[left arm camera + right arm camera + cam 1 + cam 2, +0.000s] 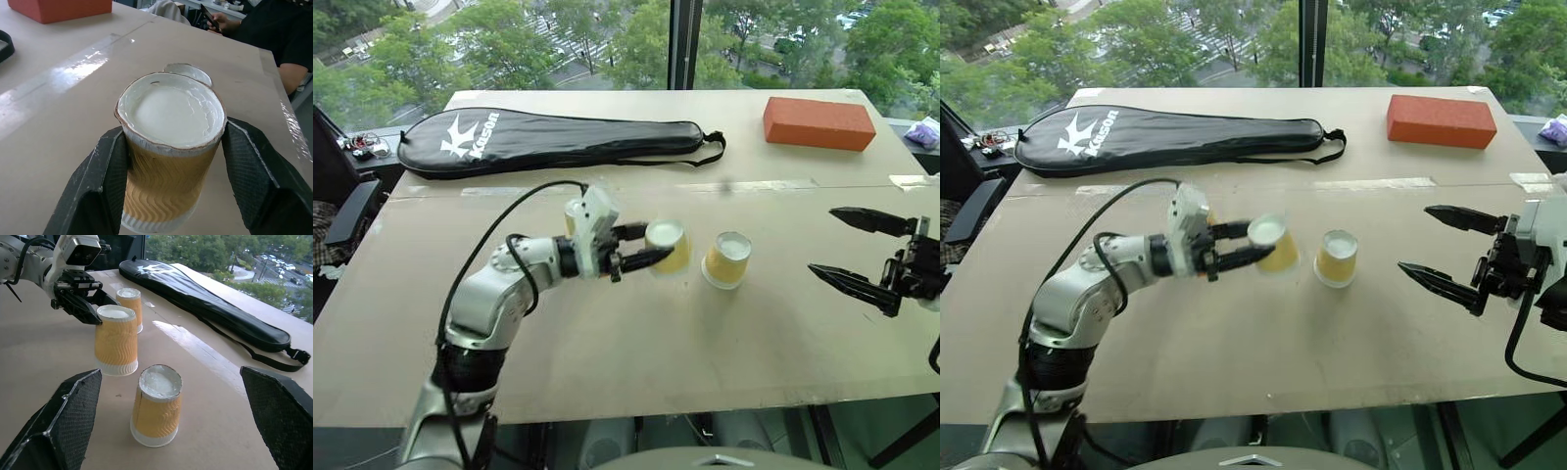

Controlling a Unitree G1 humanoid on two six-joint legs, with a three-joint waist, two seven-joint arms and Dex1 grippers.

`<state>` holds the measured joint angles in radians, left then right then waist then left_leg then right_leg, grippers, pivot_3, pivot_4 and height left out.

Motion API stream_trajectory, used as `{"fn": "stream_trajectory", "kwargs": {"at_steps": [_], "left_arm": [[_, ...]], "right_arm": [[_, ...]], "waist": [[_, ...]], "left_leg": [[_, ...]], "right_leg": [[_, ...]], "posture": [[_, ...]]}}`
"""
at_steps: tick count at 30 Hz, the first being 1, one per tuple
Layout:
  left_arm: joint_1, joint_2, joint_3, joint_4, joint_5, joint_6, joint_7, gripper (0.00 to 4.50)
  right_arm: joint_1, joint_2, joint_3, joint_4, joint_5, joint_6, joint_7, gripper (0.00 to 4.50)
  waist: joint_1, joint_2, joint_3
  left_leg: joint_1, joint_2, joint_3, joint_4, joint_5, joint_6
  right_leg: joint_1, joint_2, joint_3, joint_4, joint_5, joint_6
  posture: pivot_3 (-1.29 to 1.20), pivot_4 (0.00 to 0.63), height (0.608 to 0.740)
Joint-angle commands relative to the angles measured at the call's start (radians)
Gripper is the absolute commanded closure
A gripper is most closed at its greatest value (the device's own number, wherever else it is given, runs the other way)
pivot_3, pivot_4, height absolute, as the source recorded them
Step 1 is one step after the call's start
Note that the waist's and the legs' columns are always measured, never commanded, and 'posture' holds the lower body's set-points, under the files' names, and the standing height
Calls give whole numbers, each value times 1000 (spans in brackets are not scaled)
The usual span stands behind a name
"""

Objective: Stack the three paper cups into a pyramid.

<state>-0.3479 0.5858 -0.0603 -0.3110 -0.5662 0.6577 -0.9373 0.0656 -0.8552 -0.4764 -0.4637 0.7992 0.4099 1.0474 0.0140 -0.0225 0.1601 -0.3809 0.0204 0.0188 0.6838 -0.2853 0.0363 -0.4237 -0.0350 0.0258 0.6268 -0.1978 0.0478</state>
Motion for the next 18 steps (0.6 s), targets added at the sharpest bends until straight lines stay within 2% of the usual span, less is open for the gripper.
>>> {"fn": "stream_trajectory", "kwargs": {"at_steps": [1, 11, 18], "left_arm": [[3, -7, -38, -14, 41, -68, -12, 1974], [-43, -109, -151, 146, 215, -201, 55, 1974], [-62, -152, -172, 198, 249, -251, 49, 1974]], "right_arm": [[-5, 5, -7, -38, 3, -14, -9, 0], [22, 6, -24, -75, 5, -1, -34, 0], [60, 3, -53, -101, 14, 2, -48, 0]], "waist": [[2, 0, 0], [0, 0, 0], [2, 0, 0]], "left_leg": [[0, 0, 0, 0, 0, 0], [0, -2, -1, 1, 0, 0], [0, -2, -1, 1, 0, 0]], "right_leg": [[1, 0, 0, 0, 0, 0], [2, 0, 1, -1, 2, -3], [2, 0, 1, -1, 1, -1]], "posture": [[0, 150, 740], [0, 150, 740], [0, 150, 740]]}}
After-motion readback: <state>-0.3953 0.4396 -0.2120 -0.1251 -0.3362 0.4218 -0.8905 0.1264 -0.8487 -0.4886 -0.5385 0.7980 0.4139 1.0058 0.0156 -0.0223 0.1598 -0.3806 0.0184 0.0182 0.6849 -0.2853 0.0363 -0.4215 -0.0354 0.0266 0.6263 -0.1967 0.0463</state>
